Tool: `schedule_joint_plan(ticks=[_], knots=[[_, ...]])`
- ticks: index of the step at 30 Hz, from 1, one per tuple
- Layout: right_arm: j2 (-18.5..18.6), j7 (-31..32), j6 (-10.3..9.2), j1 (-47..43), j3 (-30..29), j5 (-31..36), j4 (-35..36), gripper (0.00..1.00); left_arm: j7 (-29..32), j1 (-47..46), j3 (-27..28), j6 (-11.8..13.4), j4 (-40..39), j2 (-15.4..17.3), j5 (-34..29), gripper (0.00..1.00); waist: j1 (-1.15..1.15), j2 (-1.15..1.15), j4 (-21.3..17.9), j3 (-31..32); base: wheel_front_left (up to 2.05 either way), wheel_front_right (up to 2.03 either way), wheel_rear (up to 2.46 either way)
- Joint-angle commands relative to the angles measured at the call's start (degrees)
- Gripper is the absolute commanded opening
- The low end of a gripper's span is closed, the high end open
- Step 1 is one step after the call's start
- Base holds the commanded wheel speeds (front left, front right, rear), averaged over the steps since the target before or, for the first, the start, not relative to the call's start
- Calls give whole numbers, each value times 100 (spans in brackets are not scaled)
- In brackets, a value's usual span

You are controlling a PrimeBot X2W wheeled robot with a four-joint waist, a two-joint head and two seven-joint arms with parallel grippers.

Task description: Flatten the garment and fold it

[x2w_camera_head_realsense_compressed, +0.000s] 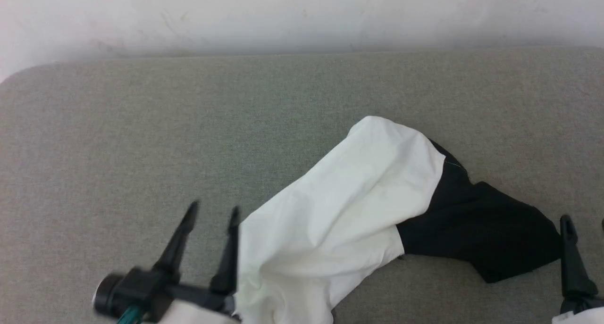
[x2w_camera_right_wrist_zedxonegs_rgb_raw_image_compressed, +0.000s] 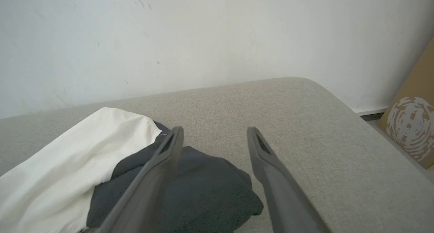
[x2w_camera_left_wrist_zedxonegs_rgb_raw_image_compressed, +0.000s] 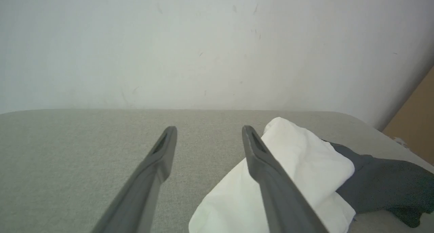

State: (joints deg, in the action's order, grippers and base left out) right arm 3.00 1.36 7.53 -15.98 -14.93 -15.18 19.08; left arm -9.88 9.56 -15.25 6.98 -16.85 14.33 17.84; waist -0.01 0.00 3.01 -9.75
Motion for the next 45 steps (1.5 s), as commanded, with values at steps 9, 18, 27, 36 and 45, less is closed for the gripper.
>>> schedule_joint_plan(ticks=[9,18,27,36,45], knots=[[-12,85,-4,489,-302,46,186,100,1742,-1875,-1376,-971,169,-52,-371,100,1,0,27,-482,0,0,0],[-12,219,-4,678,-373,-15,207,100,2895,-2606,-3025,-1385,1255,-227,-722,100,1,0,-80,-786,0,0,0],[-12,226,-4,731,-303,-82,161,100,2803,-3055,-3408,-1369,2546,-359,-945,100,1,0,-264,-850,0,0,0],[-13,273,-4,709,-357,-67,128,100,2573,-3276,-3400,-1266,3187,-555,-942,0,1,0,-265,-654,0,0,0],[-13,286,-4,579,-338,-147,-10,100,2622,-3242,-2439,-1210,1393,-1033,980,0,1,0,23,-180,0,0,0]])
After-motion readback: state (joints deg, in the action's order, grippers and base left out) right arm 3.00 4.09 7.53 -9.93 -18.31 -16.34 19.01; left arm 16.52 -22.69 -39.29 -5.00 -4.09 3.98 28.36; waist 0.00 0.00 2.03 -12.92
